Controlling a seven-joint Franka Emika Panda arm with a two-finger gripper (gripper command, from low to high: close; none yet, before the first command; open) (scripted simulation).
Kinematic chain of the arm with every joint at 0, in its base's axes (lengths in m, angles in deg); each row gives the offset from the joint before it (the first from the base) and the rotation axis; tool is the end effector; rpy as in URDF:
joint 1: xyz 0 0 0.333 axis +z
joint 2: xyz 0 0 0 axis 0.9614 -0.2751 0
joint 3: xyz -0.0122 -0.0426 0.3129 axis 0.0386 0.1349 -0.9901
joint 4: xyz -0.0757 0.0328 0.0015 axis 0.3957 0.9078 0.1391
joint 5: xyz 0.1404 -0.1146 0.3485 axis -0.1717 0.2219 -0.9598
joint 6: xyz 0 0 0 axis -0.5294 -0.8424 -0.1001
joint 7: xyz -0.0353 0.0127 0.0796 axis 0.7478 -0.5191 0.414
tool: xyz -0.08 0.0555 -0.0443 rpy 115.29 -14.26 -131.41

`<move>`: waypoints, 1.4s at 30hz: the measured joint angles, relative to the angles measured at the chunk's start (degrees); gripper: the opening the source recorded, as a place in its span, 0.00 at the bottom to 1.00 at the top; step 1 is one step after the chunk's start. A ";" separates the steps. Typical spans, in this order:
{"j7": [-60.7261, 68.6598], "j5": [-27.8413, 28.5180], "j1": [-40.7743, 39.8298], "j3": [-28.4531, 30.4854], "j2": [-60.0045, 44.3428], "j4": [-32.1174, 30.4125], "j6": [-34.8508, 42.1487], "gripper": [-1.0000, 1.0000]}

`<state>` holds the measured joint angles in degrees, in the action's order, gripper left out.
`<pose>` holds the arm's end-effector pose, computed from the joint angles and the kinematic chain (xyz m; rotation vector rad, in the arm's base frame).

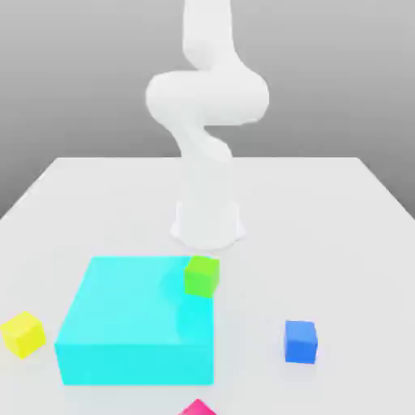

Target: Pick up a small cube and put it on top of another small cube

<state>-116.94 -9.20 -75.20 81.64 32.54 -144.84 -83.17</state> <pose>0.3796 0.0000 0.6821 -2.4393 1.1222 -0.9479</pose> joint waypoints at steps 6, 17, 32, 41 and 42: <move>-8.02 -0.38 -2.74 -2.27 -12.78 0.30 -3.75 0.50; -24.39 1.84 -5.57 -4.81 -35.66 0.85 -10.41 0.50; -42.32 3.41 -3.44 -2.04 -66.81 2.59 -22.05 0.50; -42.66 3.68 -3.10 -1.64 -70.49 3.35 -24.93 0.00; -42.56 3.54 -3.20 -1.77 -69.13 3.05 -23.86 0.00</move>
<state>-159.50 -5.66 -78.40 79.88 -36.58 -141.79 -107.03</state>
